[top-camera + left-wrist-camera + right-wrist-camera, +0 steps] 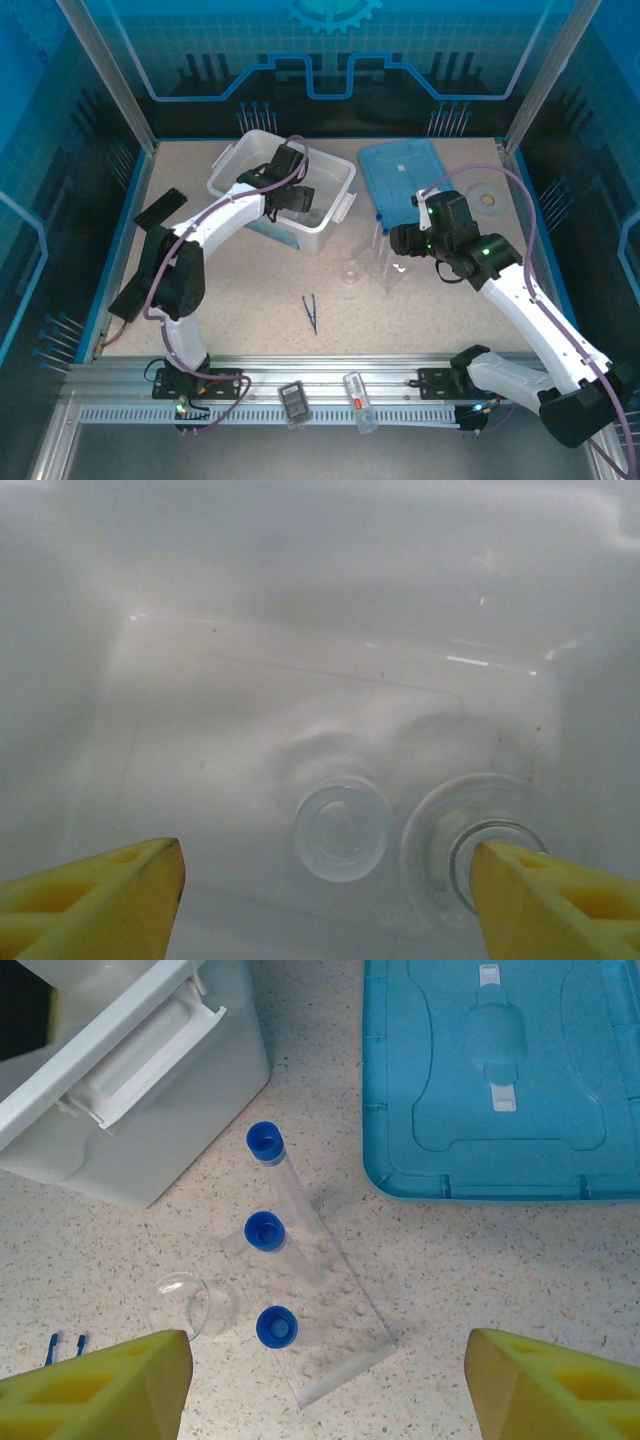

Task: Organize the chemistry lab equipment

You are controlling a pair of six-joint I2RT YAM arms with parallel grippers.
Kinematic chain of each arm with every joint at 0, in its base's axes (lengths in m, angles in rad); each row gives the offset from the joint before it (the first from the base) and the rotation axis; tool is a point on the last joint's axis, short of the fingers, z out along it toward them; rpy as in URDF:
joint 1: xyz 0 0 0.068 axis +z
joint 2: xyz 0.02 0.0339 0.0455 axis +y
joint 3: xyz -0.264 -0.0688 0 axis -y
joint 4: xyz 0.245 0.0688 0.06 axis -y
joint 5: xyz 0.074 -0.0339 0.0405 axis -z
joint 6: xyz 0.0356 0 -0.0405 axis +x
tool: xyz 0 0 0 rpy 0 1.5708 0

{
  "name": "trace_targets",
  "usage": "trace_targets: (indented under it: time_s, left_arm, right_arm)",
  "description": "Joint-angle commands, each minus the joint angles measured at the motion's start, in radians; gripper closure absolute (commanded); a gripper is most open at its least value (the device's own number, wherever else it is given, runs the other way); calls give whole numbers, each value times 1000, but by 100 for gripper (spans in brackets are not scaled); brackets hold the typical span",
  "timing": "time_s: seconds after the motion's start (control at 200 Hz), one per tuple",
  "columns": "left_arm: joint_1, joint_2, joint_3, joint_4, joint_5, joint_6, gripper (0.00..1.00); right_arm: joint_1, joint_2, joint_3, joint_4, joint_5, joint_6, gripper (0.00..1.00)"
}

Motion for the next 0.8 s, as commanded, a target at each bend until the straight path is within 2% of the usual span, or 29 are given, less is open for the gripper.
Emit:
trace_targets:
  time_s: [0.0, 0.31, 0.54, 0.796]
  left_arm:
    - [-12, -67, 37, -34, -35, -4, 24]
    - [-109, -177, 12, -48, -88, 6, 24]
    - [-258, -259, -58, -19, -124, 43, 25]
    - [-332, -300, -142, -7, -98, -40, 25]
  right_arm:
    - [-6, -1, 9, 4, -10, 3, 27]
    - [-7, -9, 1, 5, -1, 8, 27]
    - [-7, -11, -3, 4, 11, 11, 26]
    - [-7, -8, -1, 2, 29, 16, 24]
